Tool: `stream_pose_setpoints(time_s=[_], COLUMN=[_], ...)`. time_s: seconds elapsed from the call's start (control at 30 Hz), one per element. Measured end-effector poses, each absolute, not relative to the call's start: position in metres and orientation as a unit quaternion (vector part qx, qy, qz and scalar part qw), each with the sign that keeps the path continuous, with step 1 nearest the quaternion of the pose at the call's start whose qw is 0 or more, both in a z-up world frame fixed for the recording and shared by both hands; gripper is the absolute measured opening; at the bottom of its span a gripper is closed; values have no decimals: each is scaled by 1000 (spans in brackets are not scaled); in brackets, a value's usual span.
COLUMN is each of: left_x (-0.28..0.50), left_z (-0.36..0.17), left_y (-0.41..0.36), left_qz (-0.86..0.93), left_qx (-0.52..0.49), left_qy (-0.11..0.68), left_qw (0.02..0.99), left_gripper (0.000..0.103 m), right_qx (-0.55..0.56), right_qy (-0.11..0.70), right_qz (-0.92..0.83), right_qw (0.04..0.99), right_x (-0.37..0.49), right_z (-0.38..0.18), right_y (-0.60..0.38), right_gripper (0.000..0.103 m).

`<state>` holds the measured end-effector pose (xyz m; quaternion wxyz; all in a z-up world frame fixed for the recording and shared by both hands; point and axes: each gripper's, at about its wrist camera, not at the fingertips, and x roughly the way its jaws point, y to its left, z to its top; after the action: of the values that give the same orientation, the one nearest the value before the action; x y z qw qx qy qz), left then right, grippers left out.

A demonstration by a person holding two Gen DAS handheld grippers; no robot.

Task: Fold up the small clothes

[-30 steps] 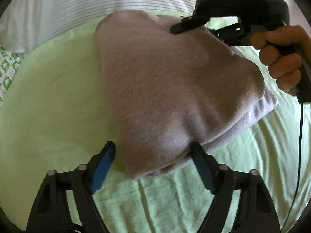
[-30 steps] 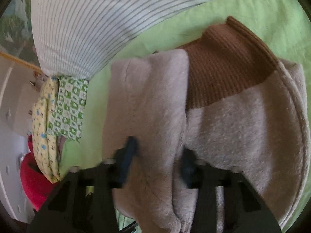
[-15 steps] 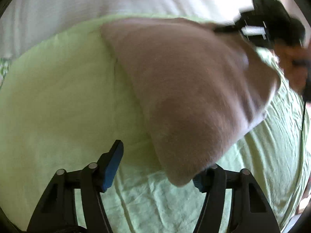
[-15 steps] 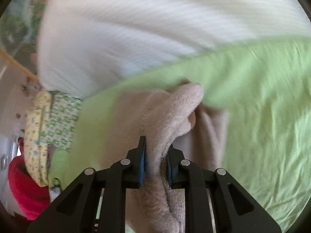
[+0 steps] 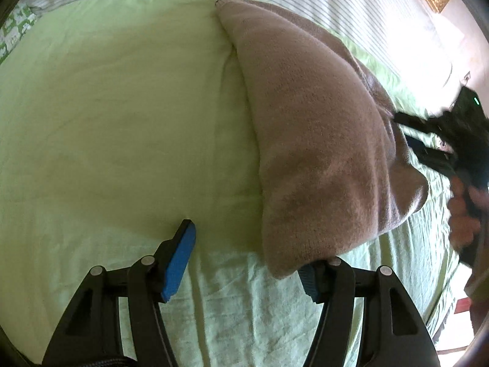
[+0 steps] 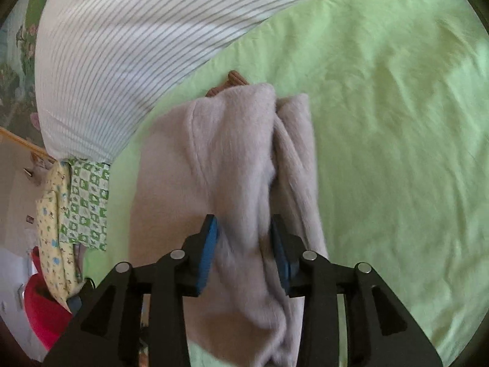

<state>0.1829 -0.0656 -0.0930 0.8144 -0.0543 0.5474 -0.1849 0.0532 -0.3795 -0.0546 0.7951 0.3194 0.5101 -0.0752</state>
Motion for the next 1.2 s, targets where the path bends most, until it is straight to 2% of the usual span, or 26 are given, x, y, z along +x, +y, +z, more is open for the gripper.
stream_pose_setpoints(time_s=[0.13, 0.17, 0.2, 0.23, 0.37, 0.43, 0.57, 0.7, 0.77, 0.8, 0.9, 0.93, 1.2], left_x=[175, 173, 172, 171, 166, 164, 164, 160, 153, 148, 144, 145, 199], left_z=[-96, -95, -94, -94, -95, -98, -96, -87, -79, -73, -57, -52, -35], left_y=[-58, -58, -58, -62, -72, -76, -76, -67, -62, -58, -47, -45, -44], left_qz=[-185, -185, -188, -191, -197, -197, -200, -217, -229, -234, -238, -232, -199], left_qx=[-50, -48, -46, -43, -19, -10, -13, -31, -34, -39, -53, -55, -139], left_qy=[548, 548, 548, 549, 550, 550, 556, 565, 566, 564, 554, 550, 541], left_qw=[814, 815, 814, 812, 811, 811, 807, 795, 792, 791, 796, 800, 805], left_gripper=[62, 58, 55, 49, 43, 43, 43, 45, 53, 54, 61, 64, 73], right_qx=[312, 300, 287, 282, 258, 231, 228, 234, 233, 238, 253, 253, 245], right_qy=[528, 541, 550, 552, 523, 538, 556, 544, 536, 529, 498, 487, 492], right_qz=[-88, -89, -92, -93, -123, -147, -158, -160, -166, -167, -171, -171, -159], right_qw=[785, 781, 779, 779, 803, 797, 784, 790, 794, 798, 811, 818, 820], right_x=[27, 23, 22, 20, 4, 0, 1, 7, 7, 7, 6, 8, 46], right_z=[-56, -60, -61, -60, -35, -42, -61, -43, -34, -29, -16, -13, -28], right_y=[-365, -361, -357, -355, -357, -359, -363, -362, -363, -366, -368, -369, -362], right_gripper=[42, 41, 24, 14, 12, 7, 7, 10, 13, 17, 46, 51, 51])
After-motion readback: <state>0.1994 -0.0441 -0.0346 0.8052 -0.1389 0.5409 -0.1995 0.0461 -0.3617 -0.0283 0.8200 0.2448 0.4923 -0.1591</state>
